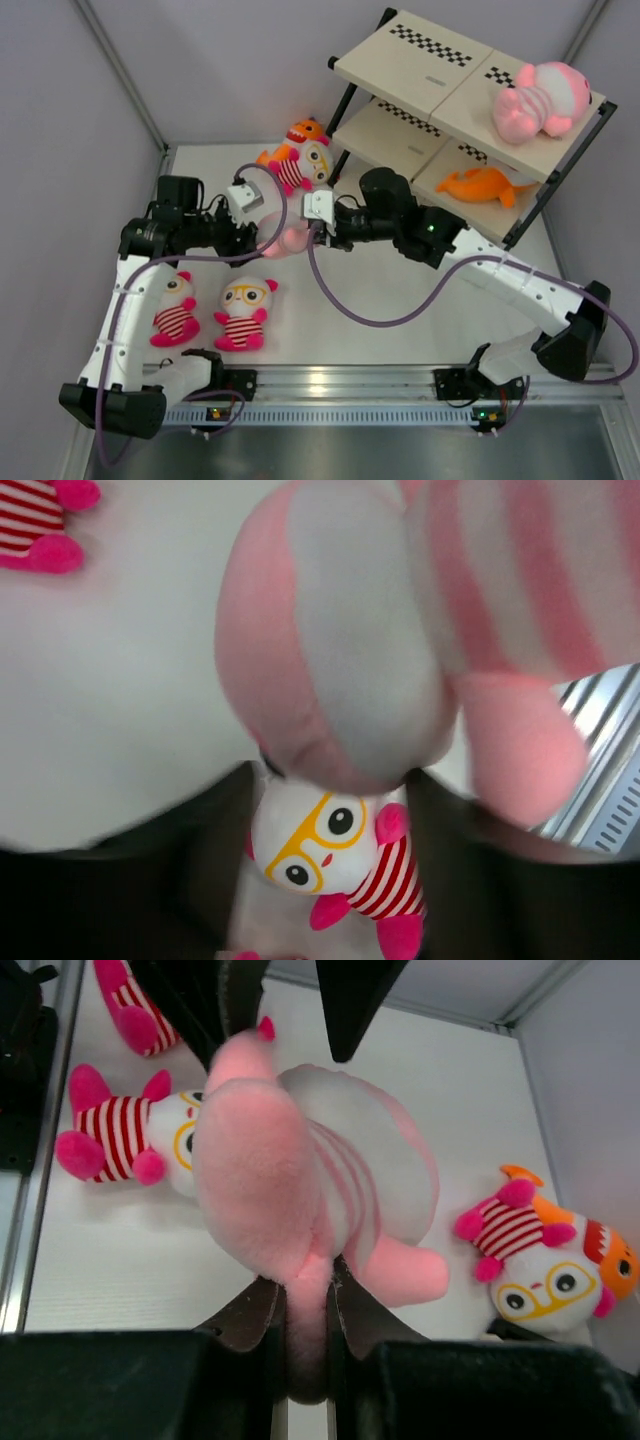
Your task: Place and organize the stuffed toys onto the shelf
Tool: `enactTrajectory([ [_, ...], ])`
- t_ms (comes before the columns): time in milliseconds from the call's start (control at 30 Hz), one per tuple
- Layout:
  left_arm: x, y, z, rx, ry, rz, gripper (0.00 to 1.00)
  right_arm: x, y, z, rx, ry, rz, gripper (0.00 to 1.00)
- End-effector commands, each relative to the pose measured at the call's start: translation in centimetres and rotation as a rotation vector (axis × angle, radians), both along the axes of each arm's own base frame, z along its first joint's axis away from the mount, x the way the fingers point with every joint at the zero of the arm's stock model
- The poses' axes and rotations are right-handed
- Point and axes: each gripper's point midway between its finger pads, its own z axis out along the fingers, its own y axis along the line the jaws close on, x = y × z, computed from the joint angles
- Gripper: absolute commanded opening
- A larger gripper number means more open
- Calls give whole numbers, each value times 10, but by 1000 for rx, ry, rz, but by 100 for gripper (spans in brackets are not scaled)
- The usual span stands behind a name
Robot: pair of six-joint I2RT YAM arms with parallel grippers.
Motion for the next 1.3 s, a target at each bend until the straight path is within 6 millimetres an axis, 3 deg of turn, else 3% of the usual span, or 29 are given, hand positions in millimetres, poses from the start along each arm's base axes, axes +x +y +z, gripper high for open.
enactTrajectory([
  [0,18,15,16,51,-38,135,97,1,-22,87,229,-155,-119,0],
  [33,28,22,27,56,-47,212,98,14,-33,106,254,-201,-212,0],
  [67,37,30,24,55,18,337,99,22,-43,120,267,-240,-273,0],
  [100,47,52,25,118,1,471,99,34,-51,129,259,-276,-343,0],
  [133,52,62,27,146,-9,538,99,55,-73,157,259,-354,-496,0],
  [200,55,82,26,213,-40,622,99,85,-85,167,226,-402,-645,0],
  [233,54,85,23,228,-41,633,99,98,-109,199,254,-457,-787,0],
  [300,51,86,22,231,-43,632,99,127,-121,208,220,-498,-942,0],
  [333,47,83,19,222,-34,610,99,134,-150,236,232,-549,-1099,0],
  [367,45,80,16,216,-27,593,98,150,-147,232,196,-568,-1163,0],
  [400,43,78,15,210,-26,581,99,155,-173,253,195,-609,-1286,0],
  [433,41,76,13,203,-19,568,99,162,-181,255,176,-622,-1341,0],
  [467,40,76,12,202,-14,570,99,180,-178,244,123,-629,-1391,0],
  [500,39,75,12,199,-14,569,99,185,-200,255,117,-646,-1479,0],
  [533,37,75,11,196,-18,562,99,200,-196,242,63,-651,-1502,0],
  [600,35,74,11,193,-18,552,99,213,-218,241,27,-667,-1588,0],
  [767,27,73,7,191,-19,541,99,235,-247,221,-34,-651,-1712,0],
  [1033,23,72,-5,194,11,532,99,254,-244,178,-183,-635,-1695,0],
  [1267,22,74,-10,207,19,538,99,259,-245,168,-213,-625,-1703,0],
])
